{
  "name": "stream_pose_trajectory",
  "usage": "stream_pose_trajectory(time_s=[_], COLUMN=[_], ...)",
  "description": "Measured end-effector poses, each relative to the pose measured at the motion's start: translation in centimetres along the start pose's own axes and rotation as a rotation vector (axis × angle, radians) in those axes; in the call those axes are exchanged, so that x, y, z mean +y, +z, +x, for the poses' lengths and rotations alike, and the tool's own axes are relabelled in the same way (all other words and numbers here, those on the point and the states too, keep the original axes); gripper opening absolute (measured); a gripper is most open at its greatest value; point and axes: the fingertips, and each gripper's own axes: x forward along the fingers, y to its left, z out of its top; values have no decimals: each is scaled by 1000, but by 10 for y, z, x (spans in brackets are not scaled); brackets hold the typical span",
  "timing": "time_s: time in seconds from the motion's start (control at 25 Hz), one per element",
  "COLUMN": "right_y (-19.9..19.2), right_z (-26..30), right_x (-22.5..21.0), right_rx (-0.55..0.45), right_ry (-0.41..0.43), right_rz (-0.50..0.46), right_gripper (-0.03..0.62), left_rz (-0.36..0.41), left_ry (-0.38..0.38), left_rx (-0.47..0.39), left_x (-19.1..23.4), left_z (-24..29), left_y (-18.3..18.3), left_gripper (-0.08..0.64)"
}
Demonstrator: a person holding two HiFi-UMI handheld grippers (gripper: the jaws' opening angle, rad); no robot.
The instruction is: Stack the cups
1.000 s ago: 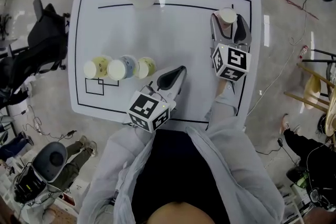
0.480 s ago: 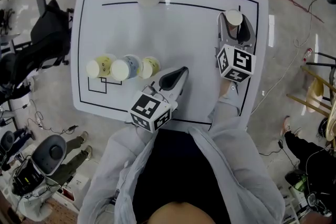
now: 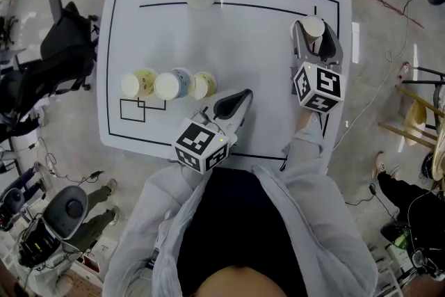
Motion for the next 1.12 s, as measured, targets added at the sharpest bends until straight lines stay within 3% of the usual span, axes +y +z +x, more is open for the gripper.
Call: stream_pose_trajectory(time_s=[0.6, 0.96, 1.12], right_y=[38, 35, 30], right_z=[-67, -115, -140], right_x=[60, 102, 119], right_rx=[0, 1, -11], right_ry=[16, 11, 12], right_rz=[-79, -60, -1], right_gripper=[285, 287, 287], left_rz=[35, 51, 54], left_ry=[-48, -62, -69], left_rx=[-41, -63, -68], left_x=[-7, -3, -1], left_z=[-75, -128, -149], left_y=[0, -9, -16], left_gripper=[-3, -3, -3])
